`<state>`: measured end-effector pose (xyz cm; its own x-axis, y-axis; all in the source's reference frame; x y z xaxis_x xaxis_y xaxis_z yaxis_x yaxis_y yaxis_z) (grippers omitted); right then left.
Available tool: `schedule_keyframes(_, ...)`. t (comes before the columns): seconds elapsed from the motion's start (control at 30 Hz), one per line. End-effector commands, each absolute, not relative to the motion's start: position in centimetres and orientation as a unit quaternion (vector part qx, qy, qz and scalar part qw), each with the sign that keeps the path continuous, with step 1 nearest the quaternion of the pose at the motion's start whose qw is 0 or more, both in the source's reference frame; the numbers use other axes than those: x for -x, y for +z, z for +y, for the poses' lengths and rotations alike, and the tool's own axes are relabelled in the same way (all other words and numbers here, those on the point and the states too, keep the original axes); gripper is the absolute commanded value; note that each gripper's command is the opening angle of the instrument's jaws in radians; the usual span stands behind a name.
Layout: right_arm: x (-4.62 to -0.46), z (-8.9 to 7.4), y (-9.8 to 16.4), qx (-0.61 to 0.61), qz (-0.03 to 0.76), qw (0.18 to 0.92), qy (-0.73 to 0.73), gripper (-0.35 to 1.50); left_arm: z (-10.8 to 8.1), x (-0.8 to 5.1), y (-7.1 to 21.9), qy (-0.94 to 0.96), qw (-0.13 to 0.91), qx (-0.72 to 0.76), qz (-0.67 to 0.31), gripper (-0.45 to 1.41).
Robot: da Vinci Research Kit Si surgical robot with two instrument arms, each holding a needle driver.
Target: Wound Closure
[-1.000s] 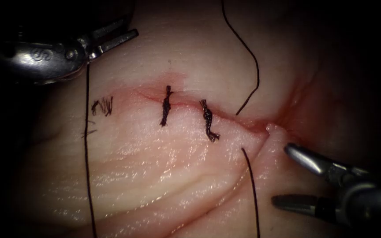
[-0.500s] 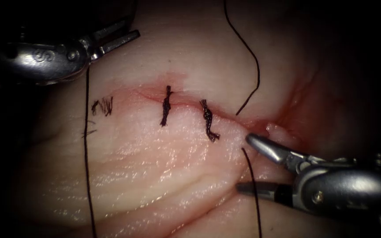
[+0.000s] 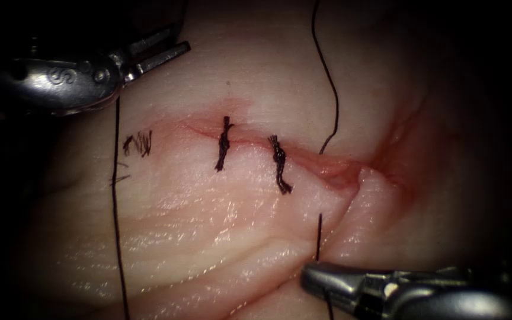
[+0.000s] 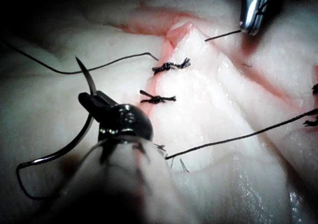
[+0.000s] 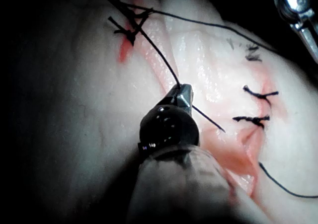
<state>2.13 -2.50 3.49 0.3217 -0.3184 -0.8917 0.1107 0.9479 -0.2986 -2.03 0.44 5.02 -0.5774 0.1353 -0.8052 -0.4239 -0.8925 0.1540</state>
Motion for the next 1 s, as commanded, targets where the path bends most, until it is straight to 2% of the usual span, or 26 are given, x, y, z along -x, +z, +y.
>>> schedule_keyframes(0.03, -2.24, -2.6, 3.4, 0.089, 0.572, 0.804, -0.139, -0.35, 0.5, 2.09, 5.1, 0.872, 0.16, 0.431, 0.168, -0.45)
schedule_keyframes(1.0, -2.34, -3.6, 2.6, -0.003, 0.61, 0.763, -0.215, -0.35, 0.5, 2.09, 5.1, 0.873, 0.159, 0.43, 0.167, -0.45)
